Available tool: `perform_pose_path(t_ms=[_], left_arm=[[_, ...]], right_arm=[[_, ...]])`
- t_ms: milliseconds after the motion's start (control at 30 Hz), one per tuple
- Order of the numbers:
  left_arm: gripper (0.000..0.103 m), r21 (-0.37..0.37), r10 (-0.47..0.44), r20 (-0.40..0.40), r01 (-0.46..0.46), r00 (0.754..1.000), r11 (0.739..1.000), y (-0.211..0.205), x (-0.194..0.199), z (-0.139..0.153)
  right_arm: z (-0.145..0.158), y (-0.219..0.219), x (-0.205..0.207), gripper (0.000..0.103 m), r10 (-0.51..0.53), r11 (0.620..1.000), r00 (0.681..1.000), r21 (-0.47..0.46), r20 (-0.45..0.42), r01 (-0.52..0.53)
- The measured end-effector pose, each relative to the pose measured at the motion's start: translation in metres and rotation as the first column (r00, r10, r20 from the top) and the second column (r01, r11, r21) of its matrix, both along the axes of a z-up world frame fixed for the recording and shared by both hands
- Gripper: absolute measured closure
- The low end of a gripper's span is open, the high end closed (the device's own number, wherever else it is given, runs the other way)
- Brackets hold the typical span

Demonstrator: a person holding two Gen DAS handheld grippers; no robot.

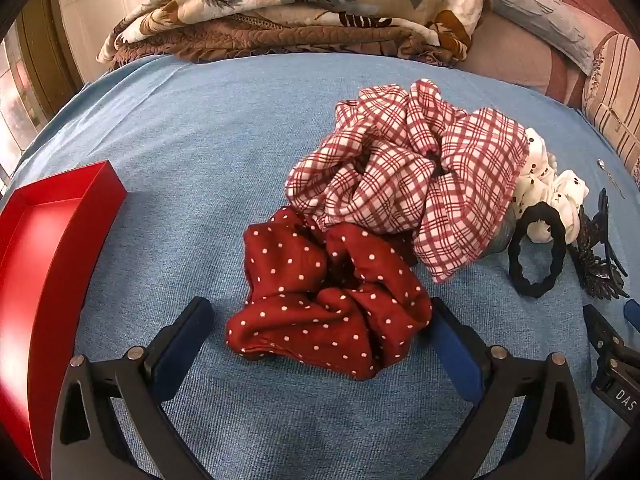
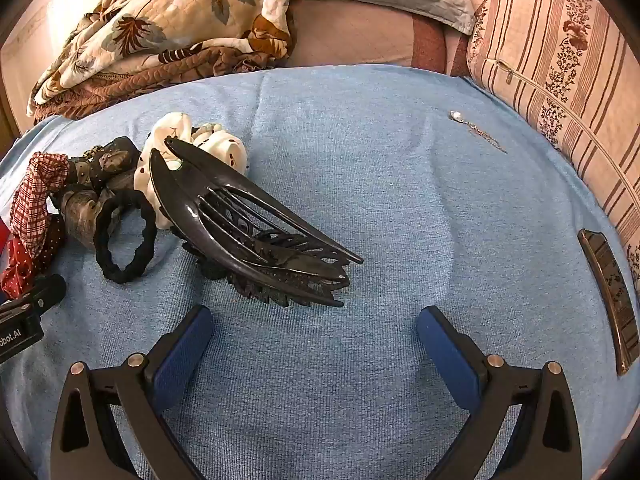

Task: Organize jewelry

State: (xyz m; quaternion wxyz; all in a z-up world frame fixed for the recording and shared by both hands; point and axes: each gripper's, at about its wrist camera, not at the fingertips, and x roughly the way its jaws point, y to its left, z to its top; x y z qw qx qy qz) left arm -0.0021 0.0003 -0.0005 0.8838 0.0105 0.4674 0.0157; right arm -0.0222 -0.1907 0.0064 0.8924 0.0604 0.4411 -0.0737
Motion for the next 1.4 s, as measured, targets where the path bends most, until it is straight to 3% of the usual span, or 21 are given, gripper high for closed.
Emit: perform_pose_path(t_ms=[1233, 1333, 1400], left_arm=[[0.0, 0.002, 0.001, -0.001, -0.001, 1.0, 1.0, -0.002, 0.001, 0.002], [0.0, 0.001, 0.001, 0.001, -0.001, 1.0, 1.0, -0.002, 0.001, 0.002], [0.0, 0.001, 0.002, -0.002, -0.002, 1.0, 1.0, -0.003, 0.001, 0.003]], right_arm=[[-0.001, -0.001, -0.001, 0.0, 0.006, 1.0, 1.0, -0.008, 0.001, -0.006], [0.001, 0.001, 0.001, 0.0, 0.031, 0.999, 0.999, -0.027, -0.008, -0.031], [0.001, -0.005, 0.0, 0.0, 0.065, 0.998, 0.998, 0.011, -0.011, -0.065]])
